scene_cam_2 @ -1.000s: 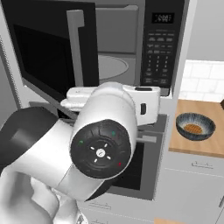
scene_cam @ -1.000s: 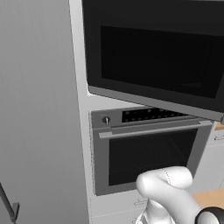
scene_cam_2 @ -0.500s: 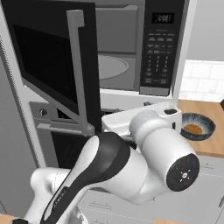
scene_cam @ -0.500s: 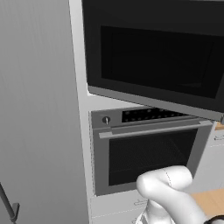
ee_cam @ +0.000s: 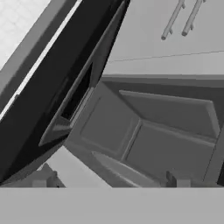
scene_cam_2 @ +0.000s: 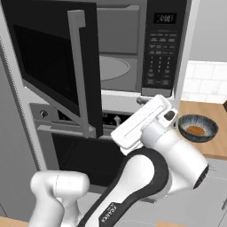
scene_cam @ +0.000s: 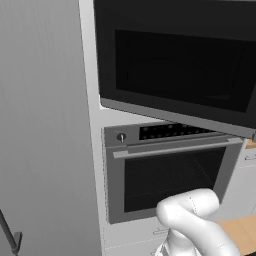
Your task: Open the microwave, place the bowl with waffle inside the microwave, then close the microwave door and turn it on.
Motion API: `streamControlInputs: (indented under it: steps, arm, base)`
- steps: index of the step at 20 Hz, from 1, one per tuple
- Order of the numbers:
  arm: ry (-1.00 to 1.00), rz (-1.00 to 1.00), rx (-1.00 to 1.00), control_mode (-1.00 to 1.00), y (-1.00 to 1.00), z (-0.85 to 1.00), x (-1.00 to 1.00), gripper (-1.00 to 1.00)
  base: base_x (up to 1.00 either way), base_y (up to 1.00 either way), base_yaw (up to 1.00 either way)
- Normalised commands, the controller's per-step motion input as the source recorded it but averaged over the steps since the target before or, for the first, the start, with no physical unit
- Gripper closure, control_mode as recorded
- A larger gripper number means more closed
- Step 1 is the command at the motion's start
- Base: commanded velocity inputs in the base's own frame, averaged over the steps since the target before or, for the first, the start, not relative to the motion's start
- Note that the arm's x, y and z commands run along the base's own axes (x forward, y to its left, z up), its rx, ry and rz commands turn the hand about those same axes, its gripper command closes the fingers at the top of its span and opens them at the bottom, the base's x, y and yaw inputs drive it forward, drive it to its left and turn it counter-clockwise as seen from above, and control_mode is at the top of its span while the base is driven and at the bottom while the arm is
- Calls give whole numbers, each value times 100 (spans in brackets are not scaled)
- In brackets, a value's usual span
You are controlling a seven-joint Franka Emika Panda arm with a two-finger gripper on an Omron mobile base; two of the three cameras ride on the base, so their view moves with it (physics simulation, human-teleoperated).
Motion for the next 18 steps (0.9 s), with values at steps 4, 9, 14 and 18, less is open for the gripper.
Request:
streamControlInputs:
  steps: [4, 9, 14, 18]
  arm:
    - [-38, 24, -25, -100, 0, 0, 28, -100]
    - [-34, 7, -26, -100, 0, 0, 34, -100]
    - [-25, 0, -20, -100, -8, 0, 48, -100]
    - [-20, 0, -18, -100, 0, 0, 51, -100]
  base:
    - [0, 0, 0]
    - [0, 0, 0]
    - [0, 0, 0]
    - [0, 0, 0]
